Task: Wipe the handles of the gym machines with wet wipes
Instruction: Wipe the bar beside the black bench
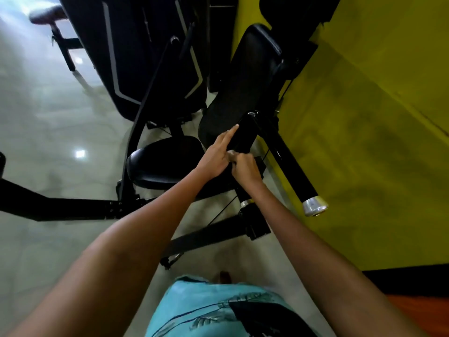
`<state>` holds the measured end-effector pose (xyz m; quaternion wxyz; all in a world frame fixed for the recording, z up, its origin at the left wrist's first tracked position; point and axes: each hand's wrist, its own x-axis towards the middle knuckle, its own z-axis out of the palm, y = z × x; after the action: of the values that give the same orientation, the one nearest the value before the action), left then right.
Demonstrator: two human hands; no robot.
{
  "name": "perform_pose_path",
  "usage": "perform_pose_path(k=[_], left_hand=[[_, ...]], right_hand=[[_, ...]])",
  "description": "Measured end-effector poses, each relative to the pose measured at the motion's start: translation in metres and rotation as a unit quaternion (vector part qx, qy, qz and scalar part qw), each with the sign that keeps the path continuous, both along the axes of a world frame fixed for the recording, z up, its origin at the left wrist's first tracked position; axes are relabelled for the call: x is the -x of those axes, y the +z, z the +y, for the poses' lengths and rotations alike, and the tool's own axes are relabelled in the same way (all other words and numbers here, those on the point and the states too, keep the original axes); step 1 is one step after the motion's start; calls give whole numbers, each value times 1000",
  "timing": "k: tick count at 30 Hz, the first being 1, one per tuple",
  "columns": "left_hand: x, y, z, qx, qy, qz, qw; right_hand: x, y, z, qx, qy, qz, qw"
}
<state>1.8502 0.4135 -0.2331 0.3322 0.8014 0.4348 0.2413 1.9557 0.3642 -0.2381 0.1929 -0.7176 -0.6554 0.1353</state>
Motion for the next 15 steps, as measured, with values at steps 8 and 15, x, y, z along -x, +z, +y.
perform_pose_path(k=[8,15], left_hand=[[8,-2,9,-81,-37,170,981],[-3,-4,-1,7,-1,168,986]], right_hand=[[-16,17,-62,106,20,-5,994],[-2,26,-51,87,-19,40,995]])
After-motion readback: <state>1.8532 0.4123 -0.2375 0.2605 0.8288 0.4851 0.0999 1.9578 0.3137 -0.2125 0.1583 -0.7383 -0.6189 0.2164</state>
